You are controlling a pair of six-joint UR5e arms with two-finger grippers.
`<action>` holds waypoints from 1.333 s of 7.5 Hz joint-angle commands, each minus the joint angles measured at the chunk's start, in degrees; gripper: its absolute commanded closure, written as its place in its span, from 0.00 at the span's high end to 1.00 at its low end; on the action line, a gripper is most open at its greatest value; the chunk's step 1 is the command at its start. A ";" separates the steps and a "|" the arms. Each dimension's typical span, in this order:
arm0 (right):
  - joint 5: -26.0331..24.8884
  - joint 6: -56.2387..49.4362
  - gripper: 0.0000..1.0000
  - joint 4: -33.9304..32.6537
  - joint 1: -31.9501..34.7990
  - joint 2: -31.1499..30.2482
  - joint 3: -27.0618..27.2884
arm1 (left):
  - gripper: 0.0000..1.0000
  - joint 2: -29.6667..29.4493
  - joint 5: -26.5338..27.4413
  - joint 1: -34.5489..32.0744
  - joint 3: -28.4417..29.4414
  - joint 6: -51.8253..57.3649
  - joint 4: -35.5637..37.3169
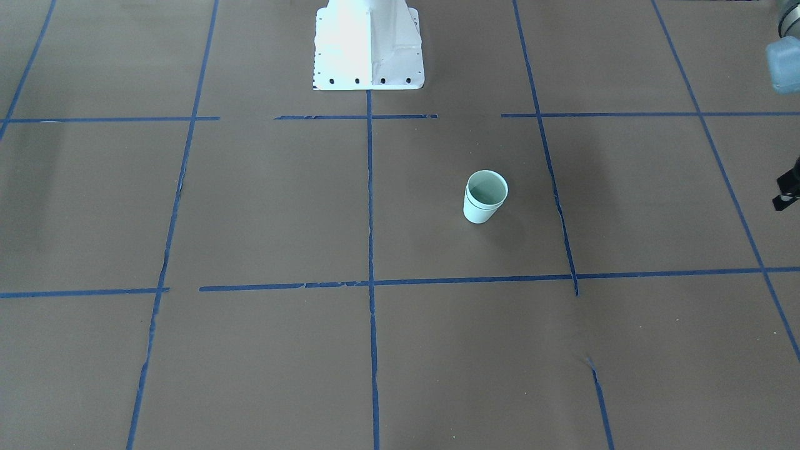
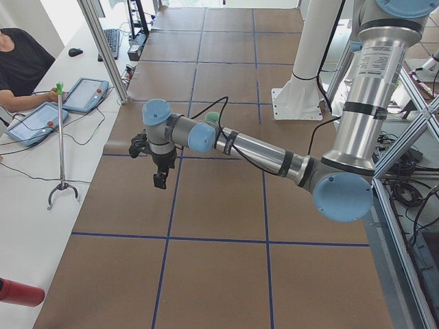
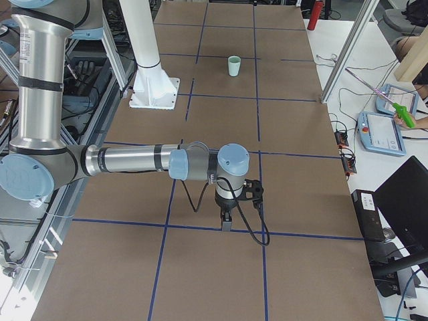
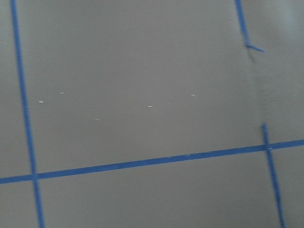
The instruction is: Stack cups
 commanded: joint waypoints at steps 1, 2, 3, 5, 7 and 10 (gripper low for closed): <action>0.00 0.00 1.00 0.00 0.00 0.00 0.00 | 1.00 5.14 -0.24 -7.48 4.23 12.55 0.49; 0.00 0.00 1.00 0.09 0.00 0.00 0.00 | 1.00 6.30 -0.33 -7.50 4.86 13.02 0.58; 0.00 0.00 1.00 0.09 0.00 0.00 0.00 | 1.00 7.44 -0.42 -7.50 5.65 13.02 0.67; 0.00 0.00 1.00 0.00 0.00 0.00 0.00 | 1.00 8.86 -3.56 -7.59 5.83 12.76 0.93; 0.00 0.00 1.00 0.09 0.00 0.00 0.00 | 1.00 8.77 -3.67 -7.50 6.00 12.23 1.37; 0.00 0.00 1.00 0.00 0.00 0.00 0.08 | 1.00 8.43 -3.49 -7.50 5.65 12.32 2.25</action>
